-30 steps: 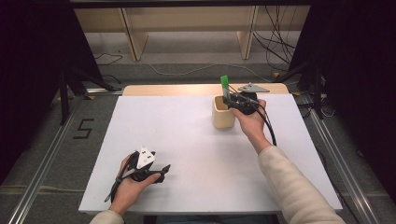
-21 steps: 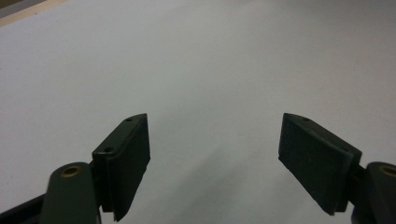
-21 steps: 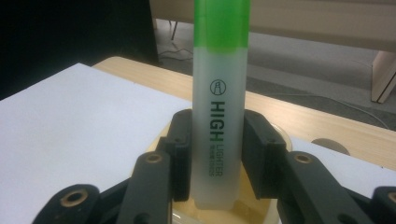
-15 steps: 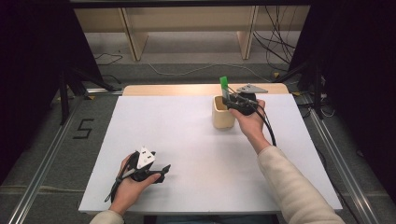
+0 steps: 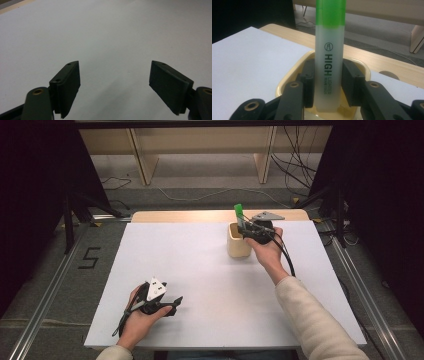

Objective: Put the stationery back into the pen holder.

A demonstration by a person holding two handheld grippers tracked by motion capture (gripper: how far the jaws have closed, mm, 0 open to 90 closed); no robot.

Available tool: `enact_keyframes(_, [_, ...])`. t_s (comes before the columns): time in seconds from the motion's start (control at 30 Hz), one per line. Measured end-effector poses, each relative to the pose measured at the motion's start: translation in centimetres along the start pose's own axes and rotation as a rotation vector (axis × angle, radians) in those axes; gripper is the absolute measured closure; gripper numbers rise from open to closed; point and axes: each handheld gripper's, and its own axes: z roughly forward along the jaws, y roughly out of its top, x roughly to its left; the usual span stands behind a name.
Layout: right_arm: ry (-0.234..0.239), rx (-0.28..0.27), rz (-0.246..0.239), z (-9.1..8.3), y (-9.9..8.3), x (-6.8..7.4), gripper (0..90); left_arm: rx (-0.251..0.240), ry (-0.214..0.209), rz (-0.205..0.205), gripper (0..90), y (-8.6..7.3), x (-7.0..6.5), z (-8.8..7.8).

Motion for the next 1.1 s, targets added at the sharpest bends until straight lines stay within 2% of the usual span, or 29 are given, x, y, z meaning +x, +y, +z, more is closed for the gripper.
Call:
enact_keyframes(0.27, [0.000,0.001,-0.006,0.0,0.0,0.0,63.9,0.000,-0.003,-0.001,24.6,0.0,0.0,0.0])
enact_keyframes(0.37, [-0.007,-0.014,0.003,-0.2,0.2,0.1,51.3,0.000,-0.003,-0.001,24.6,0.0,0.0,0.0])
enact_keyframes(0.47, [-0.007,-0.032,0.007,-0.8,0.5,0.2,43.0,0.000,-0.002,0.000,24.6,0.0,0.0,0.0])
enact_keyframes(0.63, [-0.016,-0.032,0.024,-1.7,0.8,-0.1,33.5,0.000,-0.002,0.000,24.6,0.0,-0.1,0.0])
enact_keyframes(0.8, [-0.024,-0.011,0.012,-2.5,0.9,-0.2,26.5,0.000,-0.001,-0.002,24.6,0.0,0.0,0.0])
enact_keyframes(0.93, [-0.025,0.007,-0.019,-3.1,1.0,-0.1,24.8,0.003,-0.003,-0.001,24.6,0.0,0.0,0.0])
enact_keyframes(1.1, [-0.010,0.035,-0.021,-3.9,0.8,-0.2,24.9,0.005,-0.001,-0.001,24.6,-0.1,0.0,0.0])
